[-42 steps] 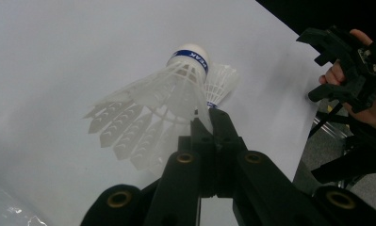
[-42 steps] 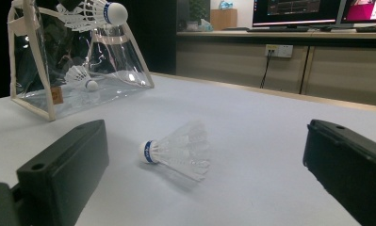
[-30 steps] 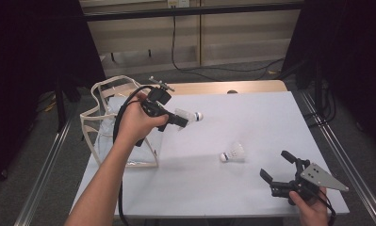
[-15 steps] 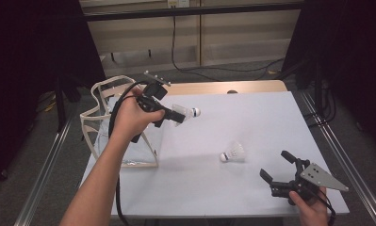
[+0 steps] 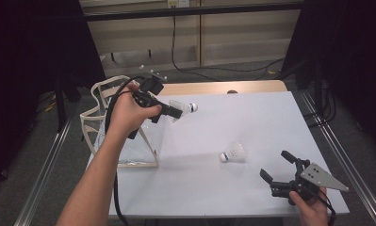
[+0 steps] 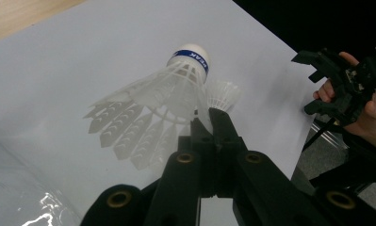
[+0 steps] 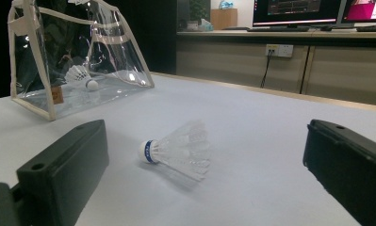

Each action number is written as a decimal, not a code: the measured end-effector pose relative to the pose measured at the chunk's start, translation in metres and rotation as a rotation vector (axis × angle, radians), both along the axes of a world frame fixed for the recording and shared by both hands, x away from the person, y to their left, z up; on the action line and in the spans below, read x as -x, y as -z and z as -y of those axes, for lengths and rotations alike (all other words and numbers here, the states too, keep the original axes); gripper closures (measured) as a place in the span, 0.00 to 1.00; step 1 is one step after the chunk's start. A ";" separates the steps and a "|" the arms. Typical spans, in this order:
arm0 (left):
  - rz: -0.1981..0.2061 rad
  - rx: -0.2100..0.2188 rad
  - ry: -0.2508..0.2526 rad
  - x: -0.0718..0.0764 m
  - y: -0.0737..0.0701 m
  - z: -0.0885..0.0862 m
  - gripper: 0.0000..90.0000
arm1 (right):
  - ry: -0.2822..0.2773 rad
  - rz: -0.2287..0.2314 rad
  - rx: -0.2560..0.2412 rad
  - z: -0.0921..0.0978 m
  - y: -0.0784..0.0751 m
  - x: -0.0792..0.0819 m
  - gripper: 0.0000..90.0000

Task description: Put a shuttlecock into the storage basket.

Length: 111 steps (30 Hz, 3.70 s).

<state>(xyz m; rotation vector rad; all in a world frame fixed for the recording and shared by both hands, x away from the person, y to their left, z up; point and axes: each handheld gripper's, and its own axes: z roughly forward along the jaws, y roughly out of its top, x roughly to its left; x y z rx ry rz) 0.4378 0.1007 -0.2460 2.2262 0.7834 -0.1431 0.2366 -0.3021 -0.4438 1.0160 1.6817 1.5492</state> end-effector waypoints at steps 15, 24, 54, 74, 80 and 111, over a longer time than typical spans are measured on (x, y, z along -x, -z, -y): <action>0.008 0.000 -0.018 -0.004 -0.010 -0.006 1.00 | 0.000 0.000 -0.002 0.000 0.000 0.000 0.01; 0.013 0.009 -0.039 -0.006 -0.016 -0.008 1.00 | 0.000 0.000 -0.003 0.000 0.000 0.000 0.01; 0.032 0.006 -0.069 -0.012 -0.034 -0.020 1.00 | -0.002 0.000 0.000 0.000 0.000 0.000 0.01; 0.047 0.000 -0.097 -0.015 -0.046 -0.031 1.00 | -0.002 -0.001 0.001 -0.001 0.000 0.000 0.01; 0.052 -0.005 -0.106 -0.016 -0.047 -0.035 1.00 | -0.003 0.001 0.003 0.000 0.000 0.000 0.01; 0.069 -0.009 -0.168 -0.020 -0.055 -0.057 1.00 | -0.002 -0.001 0.004 0.000 0.000 0.000 0.01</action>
